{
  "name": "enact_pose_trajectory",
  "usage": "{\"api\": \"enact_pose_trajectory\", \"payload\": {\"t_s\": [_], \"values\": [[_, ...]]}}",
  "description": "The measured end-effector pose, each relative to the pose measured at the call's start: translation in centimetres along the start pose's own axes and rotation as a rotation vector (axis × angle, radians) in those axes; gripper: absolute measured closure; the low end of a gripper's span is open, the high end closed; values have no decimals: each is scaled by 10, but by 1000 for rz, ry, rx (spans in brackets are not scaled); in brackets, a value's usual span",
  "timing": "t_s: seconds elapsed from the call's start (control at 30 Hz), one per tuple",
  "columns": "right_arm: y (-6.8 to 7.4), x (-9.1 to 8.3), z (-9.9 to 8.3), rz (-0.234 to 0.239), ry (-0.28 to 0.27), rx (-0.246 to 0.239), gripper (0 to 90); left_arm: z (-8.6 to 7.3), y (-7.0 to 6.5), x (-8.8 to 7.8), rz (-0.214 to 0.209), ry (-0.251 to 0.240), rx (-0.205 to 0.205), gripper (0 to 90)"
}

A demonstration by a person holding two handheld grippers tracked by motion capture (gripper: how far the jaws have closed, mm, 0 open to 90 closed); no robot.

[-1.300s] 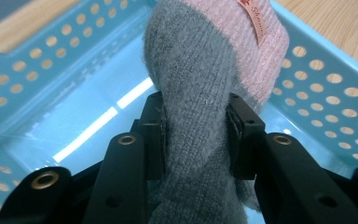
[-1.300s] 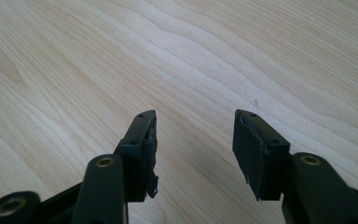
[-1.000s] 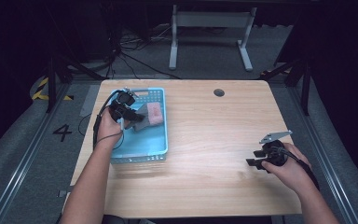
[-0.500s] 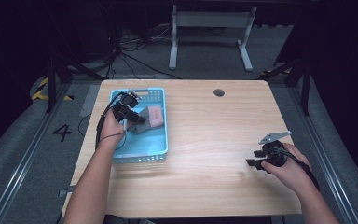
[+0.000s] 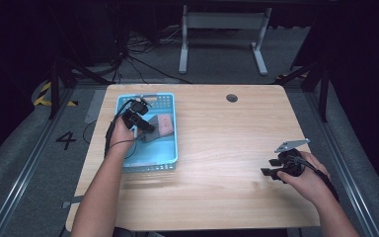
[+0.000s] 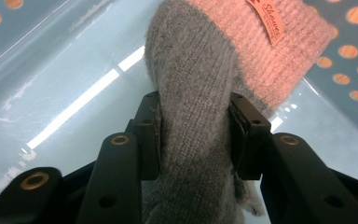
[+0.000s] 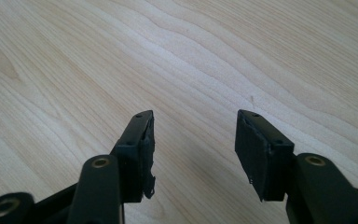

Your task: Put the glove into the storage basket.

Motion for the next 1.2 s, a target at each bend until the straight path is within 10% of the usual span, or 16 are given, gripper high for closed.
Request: {"api": "enact_pose_trajectory", "payload": {"t_s": [0.37, 0.67, 1.2], "values": [[-1, 0, 0, -3, -2, -6, 480, 6, 1, 10, 47, -9, 44, 594], [3, 1, 2, 6, -4, -22, 480, 6, 0, 8, 84, -3, 15, 375], [5, 12, 15, 30, -9, -54, 479, 25, -30, -38, 61, -142, 45, 358]]}}
Point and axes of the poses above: each handheld gripper's, and its own axes: x roughly forward along the jaws, z roughly out of its top, y roughly to its left, the point moved 8 cm from there along x, roughly forward along the jaws, and after that the axes turned 14 degrees about -y, right-handed, at the moved point
